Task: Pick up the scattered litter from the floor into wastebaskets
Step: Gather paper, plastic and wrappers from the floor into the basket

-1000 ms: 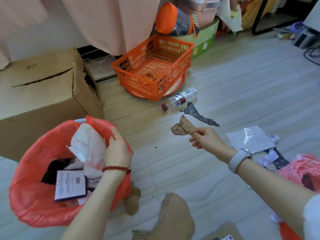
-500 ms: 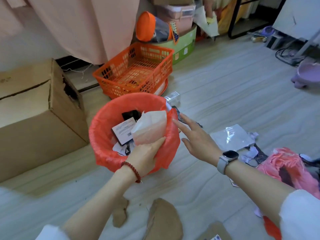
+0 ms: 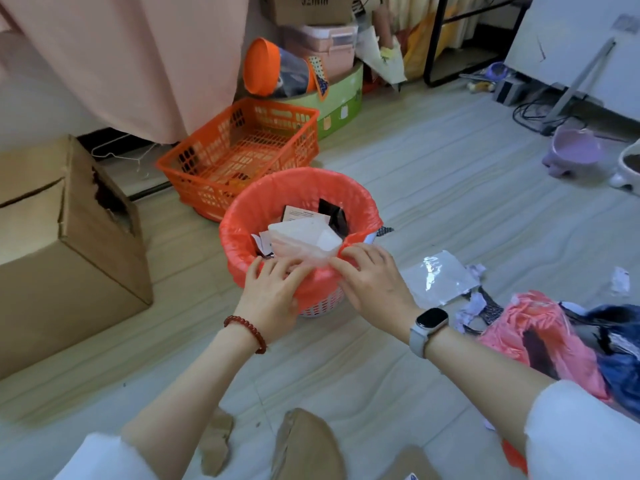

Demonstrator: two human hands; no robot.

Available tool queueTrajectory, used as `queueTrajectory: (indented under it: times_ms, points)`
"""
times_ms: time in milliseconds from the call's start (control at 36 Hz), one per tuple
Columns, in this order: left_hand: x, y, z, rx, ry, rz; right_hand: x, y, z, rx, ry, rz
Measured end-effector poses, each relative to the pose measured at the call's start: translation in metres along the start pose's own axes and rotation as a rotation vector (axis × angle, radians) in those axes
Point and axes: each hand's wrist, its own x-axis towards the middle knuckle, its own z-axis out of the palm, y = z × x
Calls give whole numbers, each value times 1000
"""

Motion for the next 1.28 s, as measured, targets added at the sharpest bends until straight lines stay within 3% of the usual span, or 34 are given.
queueTrajectory:
  times_ms: [139,222,361,472,556,694,833,917,1056,1194,1278]
  points:
    - [20,54,6,-109,185,178,-31,35,-31,171,-47,108]
    - [41,99,17,-136,184,280,-66,69,-51,164,-54,272]
    - [78,175,53,-207,-105,293,-140,132,-79,35,-106,586]
    - [99,217,84,-229,-401,129,-190,169,-86,3,-363,869]
    - [105,230,96,-293,-508,45,-208,183,-76,27,-537,931]
    - [108,225,95,-209,-625,92,-209,199,-51,123,-666,968]
    - [117,215,91,-151,-707,128,-206,194,-40,164,-501,958]
    - [121,217,95,-239,-736,147,-205,191,-39,279,-402,1016]
    - [123,226,107,-672,-766,46,-190,185,-58,513,-115,1123]
    - [123,234,111,-1353,-937,-335,-161,164,-83,800,52,1121]
    - [126,230,111,-1561,-887,-391,-146,152,-90,843,115,1100]
